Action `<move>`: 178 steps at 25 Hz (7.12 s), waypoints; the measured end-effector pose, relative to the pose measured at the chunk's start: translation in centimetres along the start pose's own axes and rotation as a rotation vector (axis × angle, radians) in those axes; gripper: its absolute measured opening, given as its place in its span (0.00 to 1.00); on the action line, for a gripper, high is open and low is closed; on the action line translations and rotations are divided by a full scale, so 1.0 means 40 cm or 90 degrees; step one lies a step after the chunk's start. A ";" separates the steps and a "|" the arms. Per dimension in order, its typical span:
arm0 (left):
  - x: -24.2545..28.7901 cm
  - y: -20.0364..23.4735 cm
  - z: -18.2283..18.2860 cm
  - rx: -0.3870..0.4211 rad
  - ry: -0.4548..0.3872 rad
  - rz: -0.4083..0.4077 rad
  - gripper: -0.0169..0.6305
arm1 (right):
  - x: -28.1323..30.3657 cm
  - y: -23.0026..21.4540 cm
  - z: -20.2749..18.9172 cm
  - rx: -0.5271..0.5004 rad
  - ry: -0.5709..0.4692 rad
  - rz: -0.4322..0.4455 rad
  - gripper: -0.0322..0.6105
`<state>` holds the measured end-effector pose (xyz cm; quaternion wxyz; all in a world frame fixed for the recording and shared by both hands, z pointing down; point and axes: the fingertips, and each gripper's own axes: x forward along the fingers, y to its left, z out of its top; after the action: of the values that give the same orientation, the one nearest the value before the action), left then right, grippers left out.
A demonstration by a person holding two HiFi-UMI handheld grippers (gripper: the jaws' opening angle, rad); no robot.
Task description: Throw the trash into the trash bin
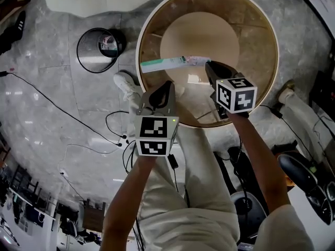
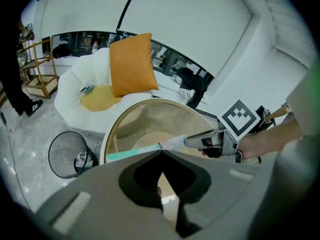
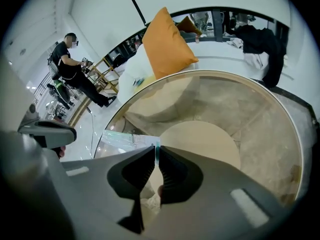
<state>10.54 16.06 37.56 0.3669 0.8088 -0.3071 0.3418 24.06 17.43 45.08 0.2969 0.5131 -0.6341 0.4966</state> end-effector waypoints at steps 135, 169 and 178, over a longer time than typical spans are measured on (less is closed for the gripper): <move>-0.184 0.890 -0.233 -0.269 -0.045 0.145 0.03 | 0.703 0.803 0.008 -0.288 0.211 0.037 0.11; -0.236 0.789 -0.169 -0.218 -0.060 0.131 0.03 | 0.595 0.846 0.099 -0.228 0.125 0.090 0.09; -0.292 0.703 -0.093 -0.183 -0.068 0.118 0.03 | 0.430 0.869 0.211 -0.177 0.051 0.123 0.09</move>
<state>-18.46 6.68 41.12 0.4287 0.7333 -0.4454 0.2830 -12.80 2.75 46.23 0.3414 0.3834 -0.7306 0.4502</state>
